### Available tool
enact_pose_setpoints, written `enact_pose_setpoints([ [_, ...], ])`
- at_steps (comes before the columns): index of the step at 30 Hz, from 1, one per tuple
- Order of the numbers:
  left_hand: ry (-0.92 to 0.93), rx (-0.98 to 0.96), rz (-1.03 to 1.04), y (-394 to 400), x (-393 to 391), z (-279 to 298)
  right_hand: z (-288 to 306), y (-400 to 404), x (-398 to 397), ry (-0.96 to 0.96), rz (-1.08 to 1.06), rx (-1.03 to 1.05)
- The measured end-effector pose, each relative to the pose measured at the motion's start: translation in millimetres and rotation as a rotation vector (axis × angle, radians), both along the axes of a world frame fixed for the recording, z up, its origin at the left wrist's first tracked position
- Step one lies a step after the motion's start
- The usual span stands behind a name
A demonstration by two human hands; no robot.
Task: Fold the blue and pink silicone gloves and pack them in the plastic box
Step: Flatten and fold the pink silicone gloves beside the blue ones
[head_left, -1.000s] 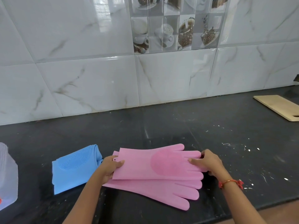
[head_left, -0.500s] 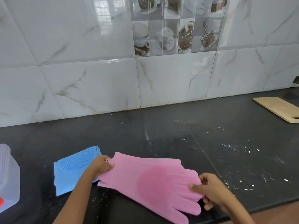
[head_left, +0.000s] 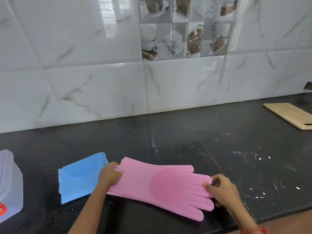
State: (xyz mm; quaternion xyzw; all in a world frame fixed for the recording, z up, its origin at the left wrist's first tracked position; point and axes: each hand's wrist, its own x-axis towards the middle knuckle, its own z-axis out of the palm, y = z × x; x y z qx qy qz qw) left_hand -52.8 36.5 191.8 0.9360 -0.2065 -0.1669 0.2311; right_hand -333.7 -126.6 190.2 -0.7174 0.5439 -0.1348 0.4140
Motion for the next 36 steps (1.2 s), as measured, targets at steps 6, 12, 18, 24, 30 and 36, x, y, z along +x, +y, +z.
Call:
enact_pose_setpoints([
  [6, -0.067, 0.092, -0.054, -3, 2, -2, -5, 4, -5, 0.068, 0.001, 0.006],
  [12, -0.173, 0.162, -0.066, -12, -5, -3, -7, 4, 3, 0.105, 0.042, 0.023],
  [18, -0.201, 0.242, -0.082, -14, -10, -1, -7, 0, 9, 0.119, 0.026, 0.071],
  [24, -0.178, 0.261, -0.065, -11, -14, 2, -15, -8, 17, 0.051, -0.023, 0.125],
  [30, -0.156, 0.179, 0.007, -2, -20, 1, -12, -11, 24, -0.145, -0.057, 0.232],
  [36, -0.146, 0.111, 0.071, 4, -25, 5, -6, -20, 29, -0.233, -0.081, 0.298],
])
